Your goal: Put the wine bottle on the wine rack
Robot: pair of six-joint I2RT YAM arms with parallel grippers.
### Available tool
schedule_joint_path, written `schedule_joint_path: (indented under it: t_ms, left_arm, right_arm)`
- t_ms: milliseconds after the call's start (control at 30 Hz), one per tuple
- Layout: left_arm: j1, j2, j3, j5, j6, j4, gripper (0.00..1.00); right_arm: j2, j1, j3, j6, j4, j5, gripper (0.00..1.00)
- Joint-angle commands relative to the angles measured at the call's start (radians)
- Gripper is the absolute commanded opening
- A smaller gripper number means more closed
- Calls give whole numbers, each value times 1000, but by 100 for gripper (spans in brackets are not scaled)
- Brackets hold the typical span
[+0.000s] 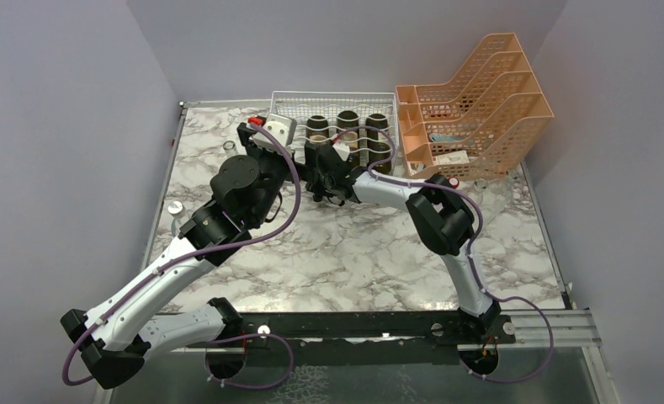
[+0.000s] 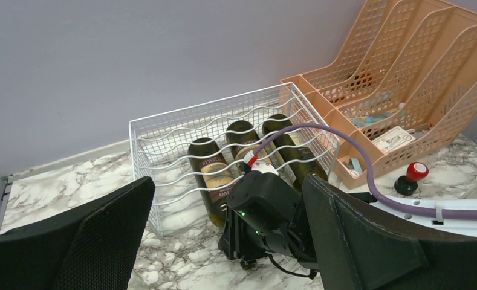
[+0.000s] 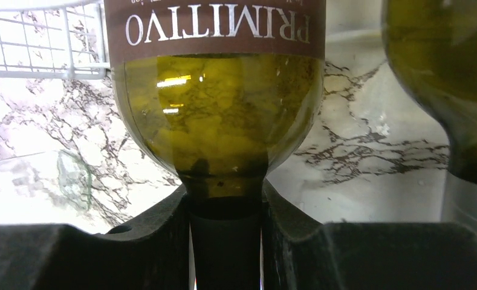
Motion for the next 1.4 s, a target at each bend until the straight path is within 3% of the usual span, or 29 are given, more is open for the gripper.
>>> schedule_joint_path:
  t_ms: [0, 767, 1233, 1367]
  left_arm:
    - [-3, 4, 41, 1, 2, 1, 99]
    - [-3, -9, 31, -16, -14, -2, 99]
    - [-3, 7, 121, -61, 64, 8, 99]
    - [-3, -3, 138, -73, 83, 9, 99]
  right_arm:
    - [15, -15, 101, -26, 36, 13, 23]
    - [65, -60, 208, -80, -26, 9, 57]
    - [-253, -60, -54, -179, 19, 13, 70]
    - [-328, -59, -112, -280, 83, -109, 70]
